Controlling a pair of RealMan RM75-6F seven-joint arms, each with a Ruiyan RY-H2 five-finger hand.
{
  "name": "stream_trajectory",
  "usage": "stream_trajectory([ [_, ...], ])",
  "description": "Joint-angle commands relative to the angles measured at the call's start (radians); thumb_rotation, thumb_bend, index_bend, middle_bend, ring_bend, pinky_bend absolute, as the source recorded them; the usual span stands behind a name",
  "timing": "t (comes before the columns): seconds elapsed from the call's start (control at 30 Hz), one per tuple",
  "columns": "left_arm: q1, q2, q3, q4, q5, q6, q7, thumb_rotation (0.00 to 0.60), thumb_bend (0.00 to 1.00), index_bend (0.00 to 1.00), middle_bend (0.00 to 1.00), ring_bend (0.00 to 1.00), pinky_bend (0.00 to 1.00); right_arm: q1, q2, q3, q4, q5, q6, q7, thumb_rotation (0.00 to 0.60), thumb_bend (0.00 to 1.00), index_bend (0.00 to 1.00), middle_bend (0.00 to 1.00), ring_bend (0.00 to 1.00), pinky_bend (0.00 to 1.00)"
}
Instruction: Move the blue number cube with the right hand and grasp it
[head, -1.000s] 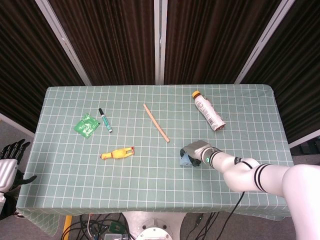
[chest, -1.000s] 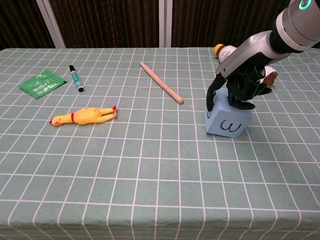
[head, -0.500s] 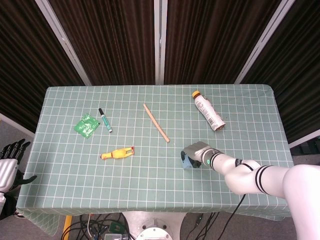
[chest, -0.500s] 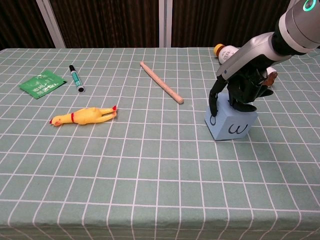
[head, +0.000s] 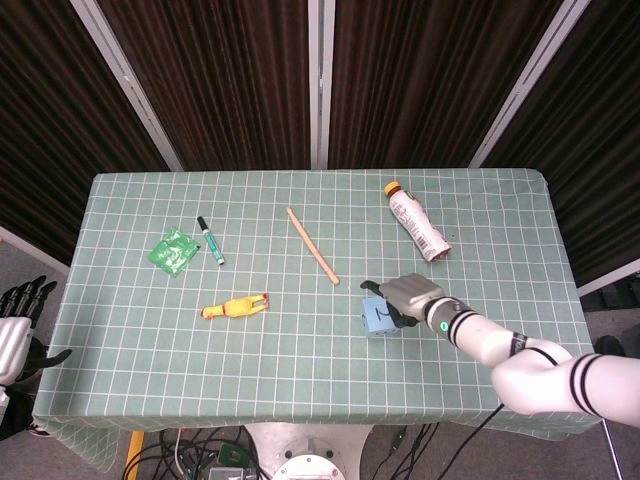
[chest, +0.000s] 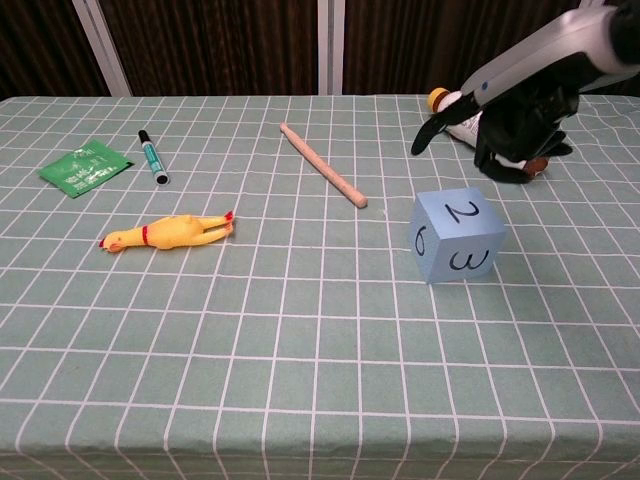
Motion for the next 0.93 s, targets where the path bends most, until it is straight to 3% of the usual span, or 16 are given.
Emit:
stream_trajectory([
  [0.03,0.003,0.005,-0.003,-0.023,0.002,0.011,0.01,0.6,0.05,0.06,0.0,0.0,0.0,-0.366,0.118,-0.089,-0.164,-0.219,0.605,-0.265,0.6,1.0,0.08,0.95,0.85,0.74],
  [0.17,0.008,0.003,-0.008,-0.054,0.008,0.033,0.025,0.6,0.05,0.06,0.0,0.0,0.0,-0.648,0.037,-0.11,-0.068,-0.324,0.885,-0.276,0.6,1.0,0.12,0.95,0.85,0.74],
  [0.3,0.011,-0.006,-0.007,-0.065,0.014,0.045,0.048,0.6,0.05,0.06,0.0,0.0,0.0,-0.887,-0.09,-0.067,0.172,-0.435,1.112,-0.194,0.6,0.98,0.15,0.92,0.81,0.73],
  [0.33,0.012,-0.008,-0.009,-0.068,0.015,0.052,0.059,0.6,0.05,0.06,0.0,0.0,0.0,-0.95,-0.132,-0.057,0.265,-0.473,1.171,-0.175,0.6,0.88,0.14,0.84,0.73,0.7],
  [0.4,0.014,-0.01,-0.013,-0.076,0.017,0.065,0.07,0.6,0.05,0.06,0.0,0.0,0.0,-1.027,-0.18,-0.046,0.368,-0.481,1.206,-0.166,0.6,0.59,0.07,0.59,0.48,0.55],
  [0.47,0.018,-0.014,-0.019,-0.08,0.021,0.084,0.078,0.6,0.05,0.06,0.0,0.0,0.0,-1.091,-0.217,-0.026,0.437,-0.466,1.214,-0.172,0.6,0.16,0.0,0.17,0.1,0.21],
  [0.5,0.019,-0.019,-0.021,-0.08,0.024,0.093,0.08,0.6,0.05,0.06,0.0,0.0,0.0,-1.118,-0.242,-0.006,0.482,-0.48,1.242,-0.156,0.6,0.05,0.0,0.04,0.01,0.08],
  [0.53,0.022,-0.027,-0.023,-0.076,0.028,0.105,0.081,0.6,0.05,0.06,0.0,0.0,0.0,-1.154,-0.28,0.018,0.551,-0.505,1.277,-0.107,0.6,0.01,0.0,0.0,0.0,0.02],
  [0.67,0.028,-0.046,-0.016,-0.07,0.044,0.12,0.087,0.594,0.01,0.05,0.0,0.0,0.0,-1.228,-0.316,0.043,0.645,-0.526,1.237,0.031,0.6,0.0,0.0,0.0,0.0,0.0],
  [0.8,0.031,-0.054,-0.014,-0.054,0.058,0.136,0.1,0.513,0.0,0.04,0.0,0.0,0.0,-1.259,-0.318,0.074,0.676,-0.548,1.2,0.076,0.6,0.0,0.0,0.0,0.0,0.0],
  [0.93,0.034,-0.055,-0.018,-0.059,0.051,0.14,0.124,0.542,0.0,0.04,0.0,0.0,0.0,-1.283,-0.316,0.108,0.682,-0.584,1.187,0.091,0.6,0.0,0.0,0.0,0.0,0.0],
])
